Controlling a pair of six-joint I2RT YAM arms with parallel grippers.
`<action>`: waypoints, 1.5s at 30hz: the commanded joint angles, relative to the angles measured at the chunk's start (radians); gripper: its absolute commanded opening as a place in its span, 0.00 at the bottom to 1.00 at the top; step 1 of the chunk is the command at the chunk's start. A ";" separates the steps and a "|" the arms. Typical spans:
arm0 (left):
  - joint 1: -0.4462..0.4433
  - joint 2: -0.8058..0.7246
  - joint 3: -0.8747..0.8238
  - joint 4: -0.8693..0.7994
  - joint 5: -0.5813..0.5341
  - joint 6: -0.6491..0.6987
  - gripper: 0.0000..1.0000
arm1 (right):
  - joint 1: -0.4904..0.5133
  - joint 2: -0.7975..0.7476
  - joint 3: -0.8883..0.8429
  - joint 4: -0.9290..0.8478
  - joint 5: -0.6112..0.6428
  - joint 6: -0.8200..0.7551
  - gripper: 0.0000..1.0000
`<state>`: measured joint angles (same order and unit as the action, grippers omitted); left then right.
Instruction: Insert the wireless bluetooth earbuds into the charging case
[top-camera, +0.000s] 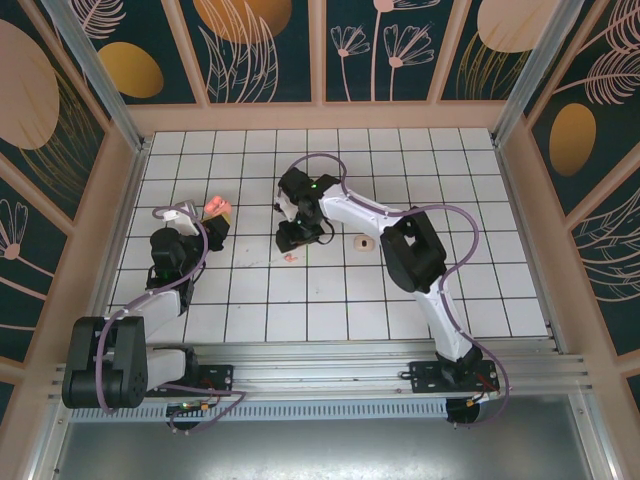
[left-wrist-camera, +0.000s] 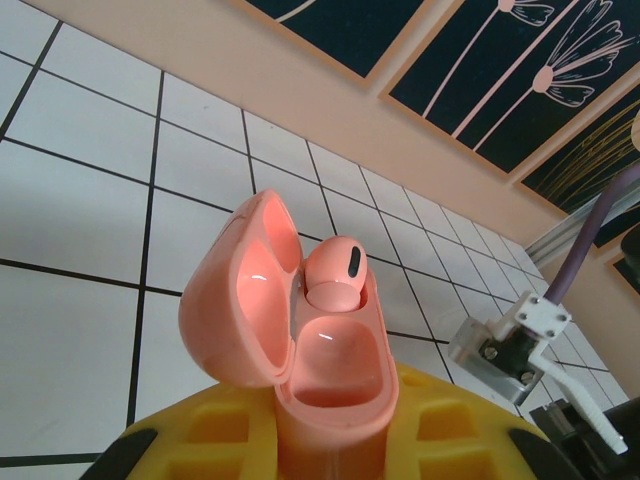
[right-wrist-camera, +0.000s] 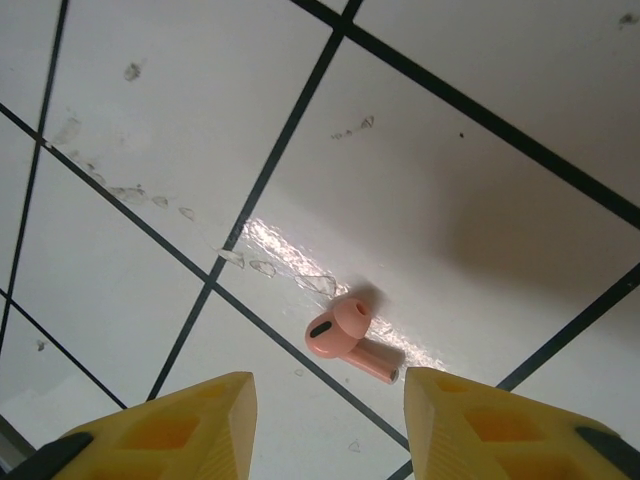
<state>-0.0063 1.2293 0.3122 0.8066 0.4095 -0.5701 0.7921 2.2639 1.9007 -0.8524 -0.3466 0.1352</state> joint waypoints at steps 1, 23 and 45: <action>0.006 -0.013 0.013 0.006 0.002 0.006 0.13 | 0.006 0.022 -0.023 0.019 -0.029 -0.008 0.44; 0.006 -0.014 0.028 -0.013 0.038 0.012 0.13 | 0.024 -0.008 -0.143 0.081 -0.055 0.046 0.44; 0.007 -0.035 0.024 -0.025 0.054 0.007 0.13 | 0.063 -0.086 -0.104 0.011 -0.005 0.179 0.44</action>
<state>-0.0063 1.2102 0.3199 0.7723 0.4412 -0.5697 0.8555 2.2200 1.7294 -0.7498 -0.4053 0.3023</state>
